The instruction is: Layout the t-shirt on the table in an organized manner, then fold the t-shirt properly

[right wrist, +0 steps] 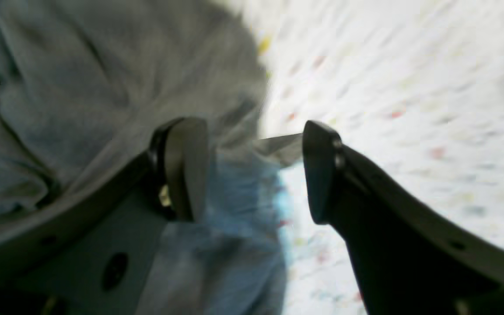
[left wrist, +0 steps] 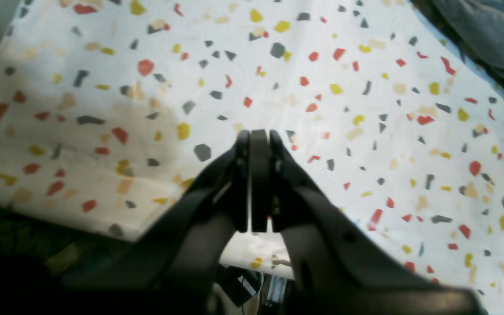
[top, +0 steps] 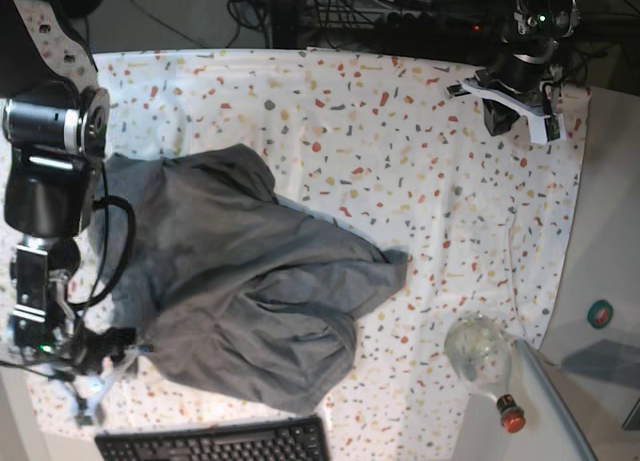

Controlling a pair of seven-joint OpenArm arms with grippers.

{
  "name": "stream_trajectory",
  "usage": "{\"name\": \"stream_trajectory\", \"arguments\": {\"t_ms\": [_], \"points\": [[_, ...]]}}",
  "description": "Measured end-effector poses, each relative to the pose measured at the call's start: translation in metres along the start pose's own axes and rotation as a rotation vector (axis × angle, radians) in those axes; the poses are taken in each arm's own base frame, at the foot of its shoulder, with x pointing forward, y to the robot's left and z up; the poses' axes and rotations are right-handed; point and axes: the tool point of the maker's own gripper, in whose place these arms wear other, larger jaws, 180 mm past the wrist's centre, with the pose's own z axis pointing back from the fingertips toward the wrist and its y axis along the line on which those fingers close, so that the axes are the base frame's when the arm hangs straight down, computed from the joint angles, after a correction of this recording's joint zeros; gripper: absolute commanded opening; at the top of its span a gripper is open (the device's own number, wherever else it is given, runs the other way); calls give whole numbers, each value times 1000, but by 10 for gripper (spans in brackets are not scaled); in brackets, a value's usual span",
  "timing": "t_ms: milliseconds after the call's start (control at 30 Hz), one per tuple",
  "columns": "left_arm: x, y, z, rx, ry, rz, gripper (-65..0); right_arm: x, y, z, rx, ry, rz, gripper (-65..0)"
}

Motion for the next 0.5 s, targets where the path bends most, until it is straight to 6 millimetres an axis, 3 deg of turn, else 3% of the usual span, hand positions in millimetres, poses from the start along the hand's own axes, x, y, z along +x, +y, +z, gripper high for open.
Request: {"name": "stream_trajectory", "arguments": {"t_ms": [67, 100, 133, 233, 300, 367, 500], "points": [[1, -2, -1, -7, -1, -1, -629, 0, -31, 34, -107, -72, 4, -321], [2, -4, -2, -11, -2, 2, -597, -16, -40, 45, -137, -46, -13, -321], [5, -6, -3, -15, -9, 2, -551, -41, -46, 53, -163, 7, -42, -321], [15, -25, -17, -60, -31, 1, -334, -131, -56, 61, -187, 181, -154, -318], [18, -41, -30, -96, -33, 7, -230, -175, -59, 63, -202, 254, -214, -317], [20, -57, -45, -131, -27, 15, -197, -197, -53, 62, -180, 279, -254, -317], [19, -72, -75, -156, 7, 13, -229, -220, -27, 58, -105, 296, -312, -320]]}}
